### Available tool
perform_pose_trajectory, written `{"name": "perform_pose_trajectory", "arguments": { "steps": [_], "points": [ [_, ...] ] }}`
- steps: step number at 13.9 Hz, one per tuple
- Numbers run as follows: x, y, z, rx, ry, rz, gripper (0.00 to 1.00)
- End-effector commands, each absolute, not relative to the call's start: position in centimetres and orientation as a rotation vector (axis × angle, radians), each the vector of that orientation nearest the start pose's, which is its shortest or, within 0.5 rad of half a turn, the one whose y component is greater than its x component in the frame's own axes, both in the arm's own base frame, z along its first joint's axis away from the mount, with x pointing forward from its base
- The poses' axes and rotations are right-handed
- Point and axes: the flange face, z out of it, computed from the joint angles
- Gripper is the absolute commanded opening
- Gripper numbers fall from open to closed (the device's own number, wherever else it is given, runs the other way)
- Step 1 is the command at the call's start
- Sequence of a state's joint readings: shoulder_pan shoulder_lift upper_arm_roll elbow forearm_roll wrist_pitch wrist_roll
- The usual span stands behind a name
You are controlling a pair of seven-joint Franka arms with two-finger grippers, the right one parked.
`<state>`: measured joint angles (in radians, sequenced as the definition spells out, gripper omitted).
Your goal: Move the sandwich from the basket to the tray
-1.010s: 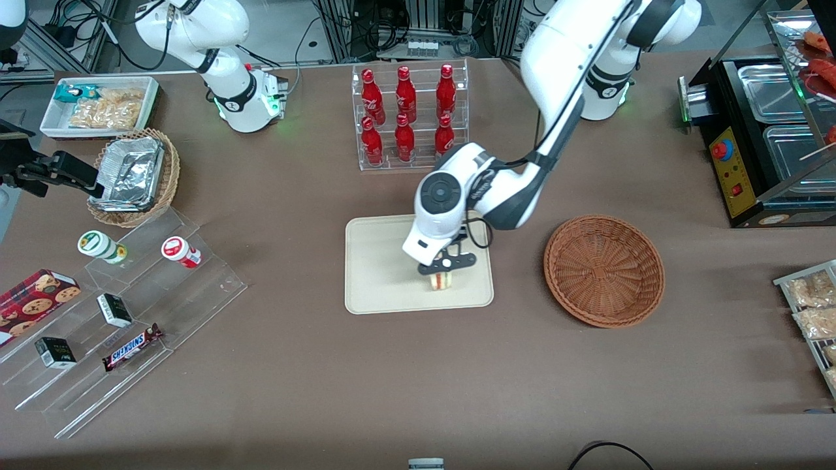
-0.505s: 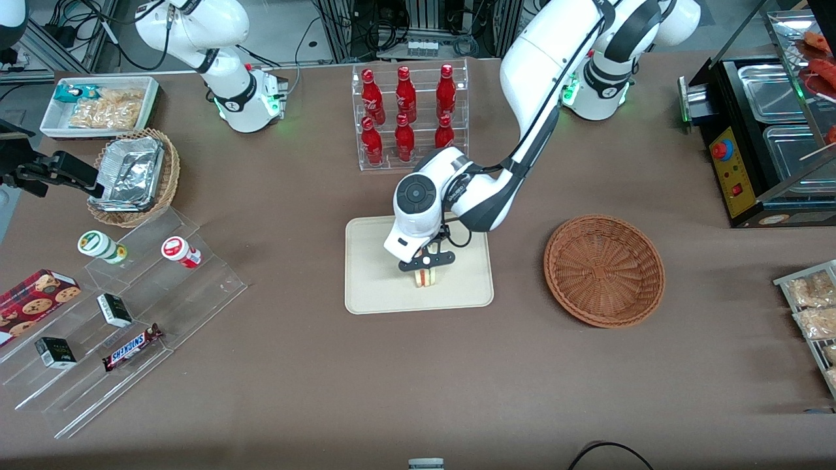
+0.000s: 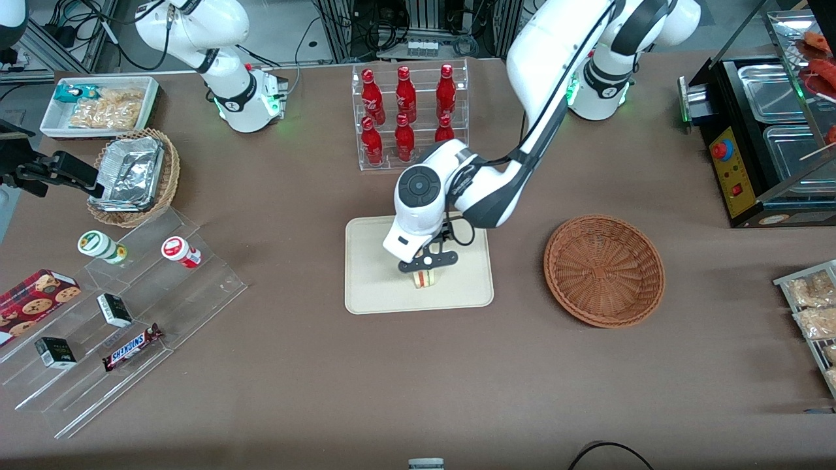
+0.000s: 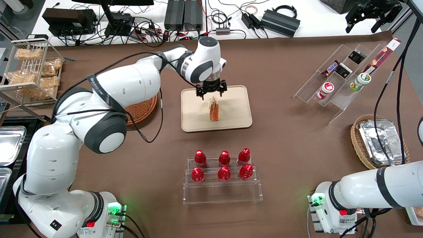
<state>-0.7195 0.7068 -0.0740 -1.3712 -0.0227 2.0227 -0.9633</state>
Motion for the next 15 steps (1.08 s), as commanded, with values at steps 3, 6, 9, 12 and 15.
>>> {"name": "perform_pose_trajectory", "arguments": {
  "steps": [3, 6, 9, 12, 15],
  "points": [
    [54.4, -43.8, 31.8, -2.971, -0.429, 0.231, 1.00],
    [56.2, -37.6, 32.1, -2.942, -0.396, 0.242, 1.00],
    [57.5, -30.3, 34.8, -2.978, -0.313, 0.269, 1.00],
    [57.8, -24.6, 36.3, -3.002, -0.247, 0.299, 1.00],
    [57.5, -19.8, 39.1, -3.031, -0.196, 0.298, 1.00]
  ]
}}
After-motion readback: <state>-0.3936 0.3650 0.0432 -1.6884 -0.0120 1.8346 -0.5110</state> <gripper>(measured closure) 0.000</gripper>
